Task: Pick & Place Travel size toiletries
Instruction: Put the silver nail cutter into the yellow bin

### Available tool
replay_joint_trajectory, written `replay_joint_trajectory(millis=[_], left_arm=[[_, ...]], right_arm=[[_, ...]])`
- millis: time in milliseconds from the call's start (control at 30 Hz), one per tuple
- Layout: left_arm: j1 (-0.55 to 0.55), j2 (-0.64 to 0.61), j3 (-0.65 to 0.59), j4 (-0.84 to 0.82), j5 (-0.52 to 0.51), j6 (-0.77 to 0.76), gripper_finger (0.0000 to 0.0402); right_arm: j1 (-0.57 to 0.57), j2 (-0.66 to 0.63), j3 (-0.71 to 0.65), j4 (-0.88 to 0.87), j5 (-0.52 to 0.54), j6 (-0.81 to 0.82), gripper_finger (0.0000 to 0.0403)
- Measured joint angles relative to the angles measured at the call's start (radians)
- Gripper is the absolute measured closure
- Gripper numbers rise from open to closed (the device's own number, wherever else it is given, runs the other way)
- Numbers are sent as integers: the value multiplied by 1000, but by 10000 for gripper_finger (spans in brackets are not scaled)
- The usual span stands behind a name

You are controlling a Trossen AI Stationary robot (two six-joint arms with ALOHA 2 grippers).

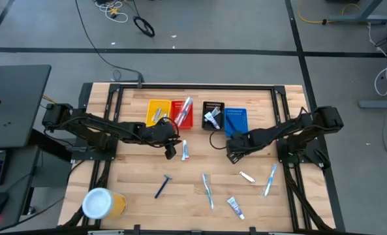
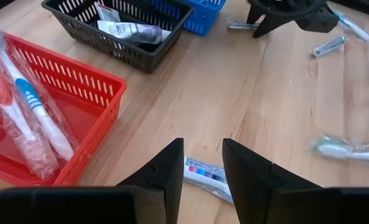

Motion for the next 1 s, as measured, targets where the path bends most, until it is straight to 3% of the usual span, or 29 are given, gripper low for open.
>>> replay_joint_trajectory(millis=[400,700,1000], left_arm=[[0,0,0,-1,0,-2,284],[0,0,0,-2,1,-2,284],[0,0,0,-2,1,-2,284]], right_arm=[[1,-1,-25,52,12,-21,341],[17,-35,15,109,-58,-97,350],[32,-43,50,364,-50,-247,351]])
